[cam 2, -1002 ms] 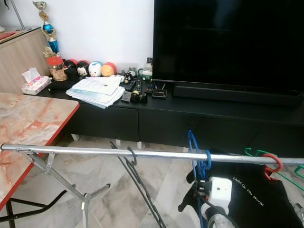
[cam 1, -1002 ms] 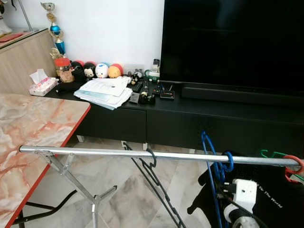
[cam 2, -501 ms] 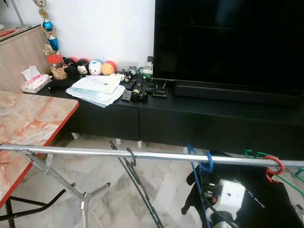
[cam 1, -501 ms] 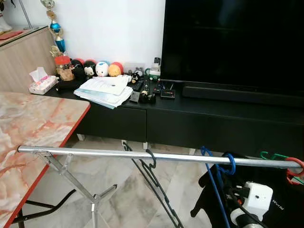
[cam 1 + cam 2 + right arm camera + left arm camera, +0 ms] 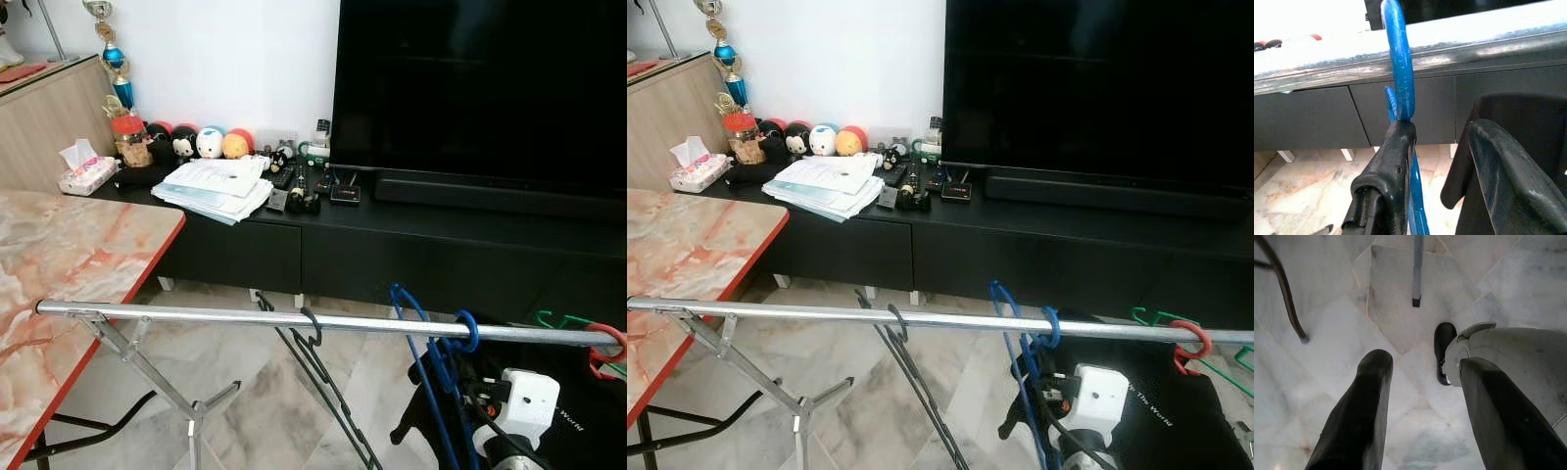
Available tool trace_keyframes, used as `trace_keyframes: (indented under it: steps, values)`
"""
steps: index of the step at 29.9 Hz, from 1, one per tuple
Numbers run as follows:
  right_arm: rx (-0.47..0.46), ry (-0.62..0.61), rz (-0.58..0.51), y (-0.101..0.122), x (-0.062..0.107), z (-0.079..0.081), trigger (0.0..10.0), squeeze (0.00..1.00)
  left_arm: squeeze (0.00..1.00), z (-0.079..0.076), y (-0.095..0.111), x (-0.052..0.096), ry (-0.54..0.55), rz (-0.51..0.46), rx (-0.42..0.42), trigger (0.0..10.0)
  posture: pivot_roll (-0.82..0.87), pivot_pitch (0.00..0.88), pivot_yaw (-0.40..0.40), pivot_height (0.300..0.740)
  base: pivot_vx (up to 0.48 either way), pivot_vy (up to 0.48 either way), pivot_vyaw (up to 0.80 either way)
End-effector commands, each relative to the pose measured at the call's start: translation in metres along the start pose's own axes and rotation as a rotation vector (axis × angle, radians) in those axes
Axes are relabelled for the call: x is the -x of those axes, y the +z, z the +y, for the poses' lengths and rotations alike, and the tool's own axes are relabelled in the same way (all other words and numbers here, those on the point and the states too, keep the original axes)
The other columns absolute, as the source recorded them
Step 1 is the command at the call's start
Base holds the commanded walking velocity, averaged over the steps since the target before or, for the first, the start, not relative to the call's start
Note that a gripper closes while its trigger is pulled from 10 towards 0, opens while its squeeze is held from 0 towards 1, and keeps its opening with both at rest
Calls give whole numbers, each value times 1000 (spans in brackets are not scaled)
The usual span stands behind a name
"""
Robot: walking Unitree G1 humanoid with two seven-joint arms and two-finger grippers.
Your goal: Hang hanger
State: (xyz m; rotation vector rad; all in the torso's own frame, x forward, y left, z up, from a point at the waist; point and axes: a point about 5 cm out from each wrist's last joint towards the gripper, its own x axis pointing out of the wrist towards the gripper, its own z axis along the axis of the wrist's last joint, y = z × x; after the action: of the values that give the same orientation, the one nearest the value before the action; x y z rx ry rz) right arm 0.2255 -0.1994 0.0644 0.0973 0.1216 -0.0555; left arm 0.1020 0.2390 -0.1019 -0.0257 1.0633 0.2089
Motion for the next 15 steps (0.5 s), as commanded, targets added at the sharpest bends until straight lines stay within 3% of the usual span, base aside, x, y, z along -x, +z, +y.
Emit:
trace_keyframes:
  steps: [1,15]
  values:
    - [16,11,-15,4,-2,1,10000,0,0,2,-1,1,20,-3,-6,10000,-4,0,16,740,0,0,0]
    - [29,6,-37,7,-7,0,10000,0,0,1,-1,0,-14,4,-69,10000,-8,0,21,740,0,0,0]
